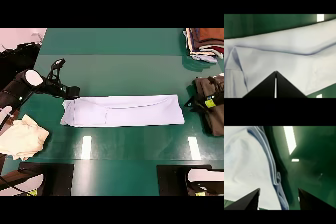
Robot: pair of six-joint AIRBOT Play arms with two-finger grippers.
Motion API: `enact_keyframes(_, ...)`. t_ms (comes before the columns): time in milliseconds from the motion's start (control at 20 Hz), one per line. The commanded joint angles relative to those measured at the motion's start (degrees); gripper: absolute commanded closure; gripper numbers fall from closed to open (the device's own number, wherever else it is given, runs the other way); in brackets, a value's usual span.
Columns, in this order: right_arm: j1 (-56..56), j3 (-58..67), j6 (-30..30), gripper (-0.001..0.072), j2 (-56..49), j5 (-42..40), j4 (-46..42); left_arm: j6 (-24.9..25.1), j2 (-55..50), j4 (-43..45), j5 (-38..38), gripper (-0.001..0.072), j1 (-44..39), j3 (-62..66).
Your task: Fold the shirts.
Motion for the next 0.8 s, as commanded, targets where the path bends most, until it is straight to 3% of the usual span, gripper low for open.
enact_keyframes(0, -3.58, -5.95, -5.84, 0.0157, -2.01, -1.90, 8.57, 0.37, -0.11, -6.69, 1.79, 0.0686, -0.70, 0.17)
enact_keyframes(200, -0.87, -5.57, -6.88, 0.0164, -6.40, -1.68, 14.75, -0.11, -0.96, -6.80, 5.99, 0.0687, -6.95, 0.17)
enact_keyframes(250, 0.44, -4.94, -6.95, 0.0225, -6.80, -1.75, 14.95, -0.46, -1.68, -6.93, 7.34, 0.0687, -8.85, 0.20)
enact_keyframes(350, 3.58, -3.74, -7.45, 0.0485, -6.88, -1.75, 14.47, -0.52, -4.57, -8.09, 10.14, 0.0687, -12.35, 1.07)
enact_keyframes(400, 4.74, -3.08, -8.70, 0.0668, -6.86, -1.16, 14.56, -0.48, -6.99, -9.05, 10.69, 0.0687, -13.77, 2.67)
enact_keyframes(600, 7.67, 2.32, -9.29, 0.0695, -3.37, 2.78, 15.17, -0.33, -18.29, -9.88, 7.23, 0.0687, -18.73, 13.66)
enact_keyframes(750, 10.23, 8.20, -6.43, 0.0694, 2.82, 2.99, 19.74, -0.33, -25.57, -9.88, 5.49, 0.0687, -21.94, 20.37)
